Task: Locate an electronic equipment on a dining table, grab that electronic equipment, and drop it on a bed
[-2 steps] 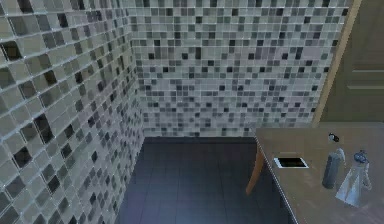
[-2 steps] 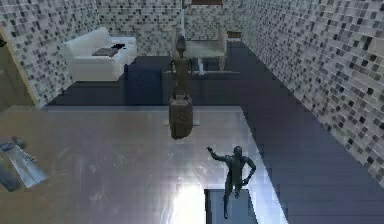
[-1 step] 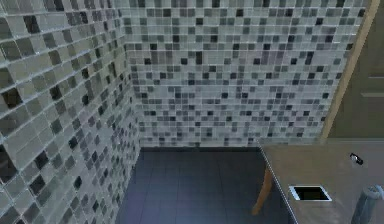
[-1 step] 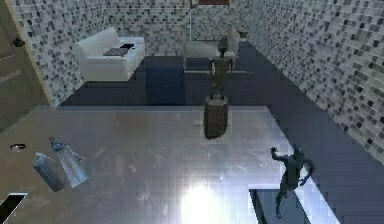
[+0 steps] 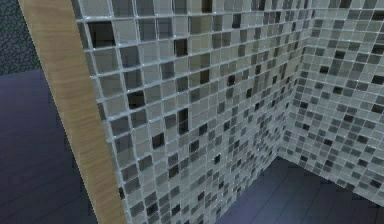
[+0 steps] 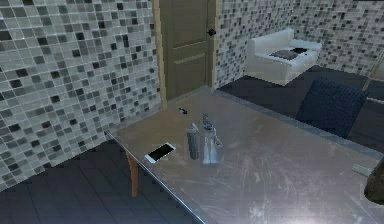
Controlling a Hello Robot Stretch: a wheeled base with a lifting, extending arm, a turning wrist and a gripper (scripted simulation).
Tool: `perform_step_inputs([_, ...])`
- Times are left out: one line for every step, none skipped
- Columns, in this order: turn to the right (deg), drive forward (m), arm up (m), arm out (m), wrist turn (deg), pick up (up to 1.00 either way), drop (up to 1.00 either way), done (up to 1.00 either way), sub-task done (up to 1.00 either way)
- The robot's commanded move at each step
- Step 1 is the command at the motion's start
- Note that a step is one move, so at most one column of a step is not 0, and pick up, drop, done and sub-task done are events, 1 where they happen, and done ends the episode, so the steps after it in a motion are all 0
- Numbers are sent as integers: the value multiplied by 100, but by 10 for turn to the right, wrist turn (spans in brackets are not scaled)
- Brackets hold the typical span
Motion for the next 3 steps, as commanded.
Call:
perform_step_inputs([0,0,50,0,0,0,0,0,0])
perform_step_inputs([0,0,26,0,0,0,0,0,0])
perform_step_inputs([0,0,0,50,0,0,0,0,0])
